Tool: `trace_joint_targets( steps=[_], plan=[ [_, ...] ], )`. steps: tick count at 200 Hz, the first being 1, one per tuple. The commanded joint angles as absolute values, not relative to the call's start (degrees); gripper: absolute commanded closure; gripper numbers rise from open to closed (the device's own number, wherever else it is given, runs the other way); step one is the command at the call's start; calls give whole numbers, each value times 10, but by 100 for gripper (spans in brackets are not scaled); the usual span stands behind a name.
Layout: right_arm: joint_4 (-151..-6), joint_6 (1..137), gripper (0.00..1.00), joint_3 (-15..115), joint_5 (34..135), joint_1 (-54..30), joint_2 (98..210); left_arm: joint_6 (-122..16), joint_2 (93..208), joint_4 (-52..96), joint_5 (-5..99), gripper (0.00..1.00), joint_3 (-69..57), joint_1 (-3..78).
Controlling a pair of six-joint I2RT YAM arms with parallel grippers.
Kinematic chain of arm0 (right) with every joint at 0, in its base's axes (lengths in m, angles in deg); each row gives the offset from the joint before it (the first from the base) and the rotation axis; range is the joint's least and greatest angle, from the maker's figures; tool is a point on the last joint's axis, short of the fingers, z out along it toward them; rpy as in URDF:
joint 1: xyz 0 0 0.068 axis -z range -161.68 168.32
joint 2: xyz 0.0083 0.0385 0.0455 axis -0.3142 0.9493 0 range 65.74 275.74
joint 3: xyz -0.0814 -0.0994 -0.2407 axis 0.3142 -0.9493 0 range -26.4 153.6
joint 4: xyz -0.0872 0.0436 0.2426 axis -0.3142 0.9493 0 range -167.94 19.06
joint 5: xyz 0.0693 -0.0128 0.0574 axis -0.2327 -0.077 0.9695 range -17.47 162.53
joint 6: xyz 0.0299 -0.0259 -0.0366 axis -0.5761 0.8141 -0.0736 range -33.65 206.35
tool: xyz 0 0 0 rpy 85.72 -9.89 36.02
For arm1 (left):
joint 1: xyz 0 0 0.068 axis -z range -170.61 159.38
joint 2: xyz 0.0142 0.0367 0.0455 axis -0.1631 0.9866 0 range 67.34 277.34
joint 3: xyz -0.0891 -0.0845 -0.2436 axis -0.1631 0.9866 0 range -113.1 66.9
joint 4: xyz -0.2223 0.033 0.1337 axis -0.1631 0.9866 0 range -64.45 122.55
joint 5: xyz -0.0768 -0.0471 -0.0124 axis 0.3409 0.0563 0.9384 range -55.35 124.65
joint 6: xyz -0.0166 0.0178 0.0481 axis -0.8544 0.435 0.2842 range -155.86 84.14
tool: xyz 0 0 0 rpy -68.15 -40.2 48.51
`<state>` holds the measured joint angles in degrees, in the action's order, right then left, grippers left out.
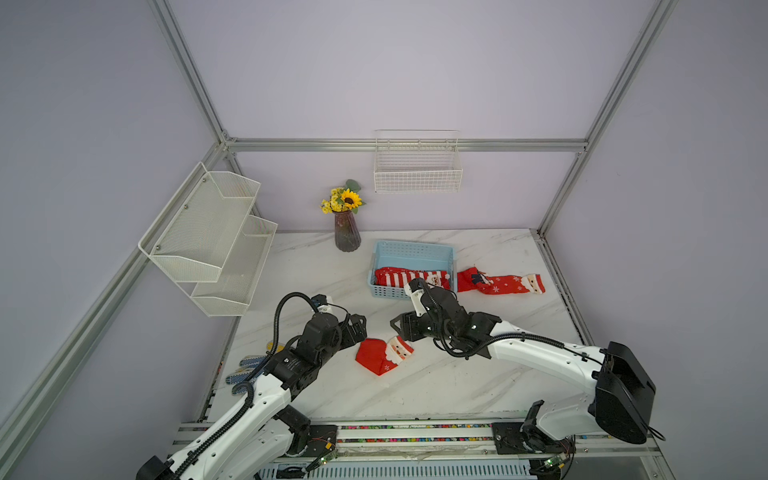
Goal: Place the socks together as a pair
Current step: Place the sock at the center of the board, then pick up the sock at the center of the board.
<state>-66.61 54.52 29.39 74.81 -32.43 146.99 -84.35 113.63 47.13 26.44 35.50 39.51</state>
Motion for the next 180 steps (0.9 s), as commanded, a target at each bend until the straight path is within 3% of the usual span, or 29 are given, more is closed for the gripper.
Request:
trace_joint_targets(
  steps=[1,86,156,170,180],
  plan=[
    [-656,520,45,275,712,-324,1472,-845,1147,474,264,2,361,394],
    [-683,493,57,273,722,-324,1617,-847,1194,470,304,2,354,393],
    [-682,503,58,279,693,-321,1670,-853,1181,460,309,2,367,393],
    [-681,504,68,281,700,-321,1669,-854,1184,457,315,2,367,393],
    [-675,505,85,281,700,-321,1663,-855,1186,455,320,2,366,393]
  ],
)
